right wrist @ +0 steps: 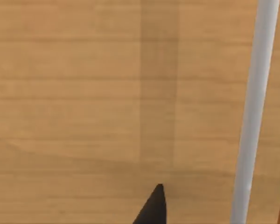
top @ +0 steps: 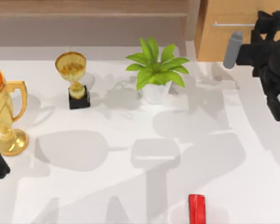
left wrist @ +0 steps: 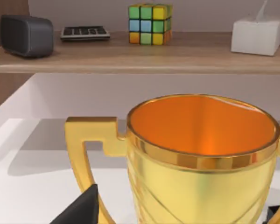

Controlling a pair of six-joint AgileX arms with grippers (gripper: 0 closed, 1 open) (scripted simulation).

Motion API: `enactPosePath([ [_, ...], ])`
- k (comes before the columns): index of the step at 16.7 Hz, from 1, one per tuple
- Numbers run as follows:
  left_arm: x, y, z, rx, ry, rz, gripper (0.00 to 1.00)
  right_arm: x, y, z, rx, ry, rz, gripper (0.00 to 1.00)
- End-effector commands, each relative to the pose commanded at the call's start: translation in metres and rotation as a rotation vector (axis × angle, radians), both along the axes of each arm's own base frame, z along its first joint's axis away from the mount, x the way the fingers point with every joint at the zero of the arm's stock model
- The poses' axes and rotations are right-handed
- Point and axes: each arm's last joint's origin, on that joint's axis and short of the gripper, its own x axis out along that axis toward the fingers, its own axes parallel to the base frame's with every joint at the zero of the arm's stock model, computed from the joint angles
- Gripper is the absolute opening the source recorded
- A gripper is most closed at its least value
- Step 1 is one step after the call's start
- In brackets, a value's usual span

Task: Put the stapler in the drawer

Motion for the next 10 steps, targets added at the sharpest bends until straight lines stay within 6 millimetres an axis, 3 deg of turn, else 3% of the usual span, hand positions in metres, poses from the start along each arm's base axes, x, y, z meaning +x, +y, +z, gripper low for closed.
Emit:
enactPosePath([
  [5,0.0,0.0,0.0,0.0,0.0,0.0,1.0,0.0,0.0,0.0,0.0,0.0,0.0,0.02],
  [10,0.0,0.0,0.0,0.0,0.0,0.0,1.0,0.0,0.0,0.0,0.0,0.0,0.0,0.0],
])
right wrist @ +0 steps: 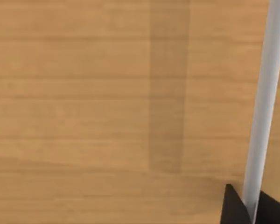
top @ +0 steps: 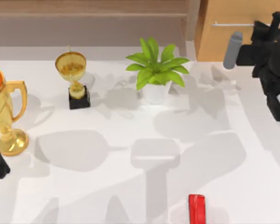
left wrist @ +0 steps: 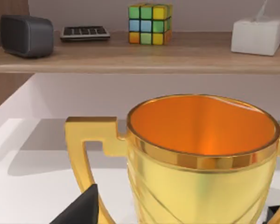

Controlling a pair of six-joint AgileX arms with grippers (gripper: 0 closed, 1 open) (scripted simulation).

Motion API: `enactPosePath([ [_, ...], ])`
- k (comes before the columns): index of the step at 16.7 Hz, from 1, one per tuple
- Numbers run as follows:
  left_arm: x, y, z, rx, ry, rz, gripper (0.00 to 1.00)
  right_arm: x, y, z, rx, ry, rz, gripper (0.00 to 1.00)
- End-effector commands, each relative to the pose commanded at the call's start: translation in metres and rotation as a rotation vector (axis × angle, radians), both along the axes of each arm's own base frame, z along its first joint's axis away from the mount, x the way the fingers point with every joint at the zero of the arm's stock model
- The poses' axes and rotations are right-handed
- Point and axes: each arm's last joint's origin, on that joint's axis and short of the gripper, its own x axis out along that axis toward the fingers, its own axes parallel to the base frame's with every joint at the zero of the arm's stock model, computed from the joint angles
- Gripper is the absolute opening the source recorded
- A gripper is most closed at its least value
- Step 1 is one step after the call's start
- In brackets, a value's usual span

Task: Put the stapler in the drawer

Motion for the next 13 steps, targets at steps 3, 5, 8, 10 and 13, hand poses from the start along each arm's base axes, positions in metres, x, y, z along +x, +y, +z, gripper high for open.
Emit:
enactPosePath([
  [3,0.0,0.0,0.0,0.0,0.0,0.0,1.0,0.0,0.0,0.0,0.0,0.0,0.0,0.0],
  [5,0.0,0.0,0.0,0.0,0.0,0.0,1.0,-0.001,0.001,0.0,0.002,0.003,0.002,0.0],
  [8,0.0,0.0,0.0,0.0,0.0,0.0,1.0,-0.015,0.002,0.003,0.005,-0.012,0.001,0.0],
  [10,0.0,0.0,0.0,0.0,0.0,0.0,1.0,-0.029,0.003,0.0,0.004,0.002,0.005,0.0],
  [13,0.0,0.0,0.0,0.0,0.0,0.0,1.0,-0.054,0.0,-0.006,-0.001,0.023,0.0,0.0],
])
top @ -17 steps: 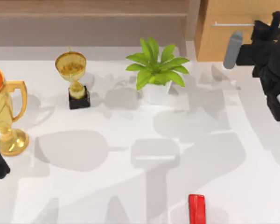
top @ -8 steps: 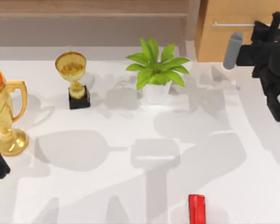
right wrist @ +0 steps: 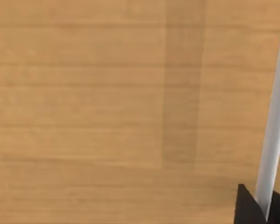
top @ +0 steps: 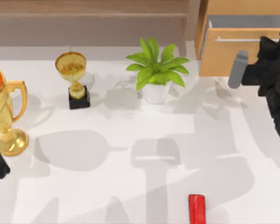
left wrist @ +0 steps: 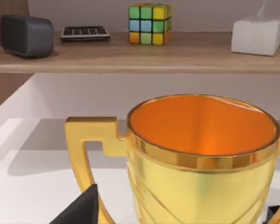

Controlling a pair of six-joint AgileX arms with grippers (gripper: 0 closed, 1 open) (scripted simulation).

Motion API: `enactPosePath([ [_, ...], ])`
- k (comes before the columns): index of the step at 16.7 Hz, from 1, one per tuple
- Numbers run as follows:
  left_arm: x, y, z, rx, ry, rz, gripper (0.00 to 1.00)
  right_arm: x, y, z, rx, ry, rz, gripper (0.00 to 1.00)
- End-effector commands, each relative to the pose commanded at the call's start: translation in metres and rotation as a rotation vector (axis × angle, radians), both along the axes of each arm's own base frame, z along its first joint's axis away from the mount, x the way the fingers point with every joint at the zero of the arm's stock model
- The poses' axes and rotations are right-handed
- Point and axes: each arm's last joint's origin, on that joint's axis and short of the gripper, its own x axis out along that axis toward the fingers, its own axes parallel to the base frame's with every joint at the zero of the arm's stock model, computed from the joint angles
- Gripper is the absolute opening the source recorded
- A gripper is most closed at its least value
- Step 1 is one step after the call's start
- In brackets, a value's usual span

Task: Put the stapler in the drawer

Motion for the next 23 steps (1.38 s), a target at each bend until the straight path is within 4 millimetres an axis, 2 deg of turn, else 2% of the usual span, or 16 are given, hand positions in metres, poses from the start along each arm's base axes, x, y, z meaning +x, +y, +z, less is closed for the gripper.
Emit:
enactPosePath([
  [2,0.0,0.0,0.0,0.0,0.0,0.0,1.0,-0.008,0.001,0.004,0.003,-0.016,0.001,0.0],
  [8,0.0,0.0,0.0,0.0,0.0,0.0,1.0,-0.012,0.002,0.005,0.003,-0.022,0.003,0.0],
  [10,0.0,0.0,0.0,0.0,0.0,0.0,1.0,-0.025,0.002,0.007,0.007,-0.037,-0.002,0.0],
  [13,0.0,0.0,0.0,0.0,0.0,0.0,1.0,-0.055,-0.001,-0.002,-0.004,0.011,-0.004,0.0],
  [15,0.0,0.0,0.0,0.0,0.0,0.0,1.0,-0.068,-0.002,0.002,0.001,-0.009,-0.008,0.0],
  [21,0.0,0.0,0.0,0.0,0.0,0.0,1.0,-0.071,-0.001,0.003,0.003,-0.016,-0.006,0.0],
  [23,0.0,0.0,0.0,0.0,0.0,0.0,1.0,-0.081,0.0,0.004,0.01,-0.024,-0.003,0.0],
])
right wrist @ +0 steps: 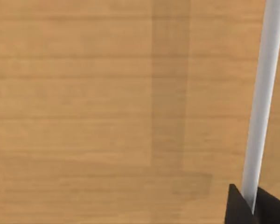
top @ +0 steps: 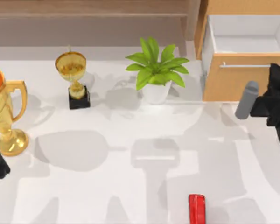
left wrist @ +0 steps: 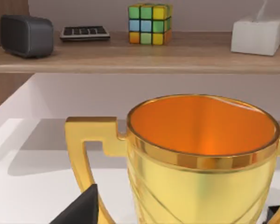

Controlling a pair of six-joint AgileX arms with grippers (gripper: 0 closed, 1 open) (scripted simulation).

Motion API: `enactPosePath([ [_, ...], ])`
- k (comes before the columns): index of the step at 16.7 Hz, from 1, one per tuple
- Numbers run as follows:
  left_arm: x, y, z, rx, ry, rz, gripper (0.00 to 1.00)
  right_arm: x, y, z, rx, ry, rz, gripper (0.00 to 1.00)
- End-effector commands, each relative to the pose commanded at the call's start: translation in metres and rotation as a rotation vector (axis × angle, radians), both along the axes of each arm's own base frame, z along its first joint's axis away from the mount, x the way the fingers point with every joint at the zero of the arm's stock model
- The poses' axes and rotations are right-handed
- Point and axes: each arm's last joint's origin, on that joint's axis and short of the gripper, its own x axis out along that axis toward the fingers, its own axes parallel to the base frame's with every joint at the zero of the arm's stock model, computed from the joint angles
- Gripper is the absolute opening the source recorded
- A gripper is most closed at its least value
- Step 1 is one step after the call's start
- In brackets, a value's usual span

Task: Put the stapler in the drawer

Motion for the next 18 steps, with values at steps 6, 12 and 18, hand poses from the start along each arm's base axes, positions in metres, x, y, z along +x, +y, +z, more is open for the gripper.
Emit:
enactPosePath([
  [6,0.0,0.0,0.0,0.0,0.0,0.0,1.0,-0.051,-0.001,-0.002,-0.007,0.011,-0.004,0.0],
  [12,0.0,0.0,0.0,0.0,0.0,0.0,1.0,-0.053,-0.001,-0.001,-0.008,0.009,-0.004,0.15],
  [18,0.0,0.0,0.0,0.0,0.0,0.0,1.0,-0.053,-0.001,-0.001,-0.008,0.009,-0.004,0.6],
])
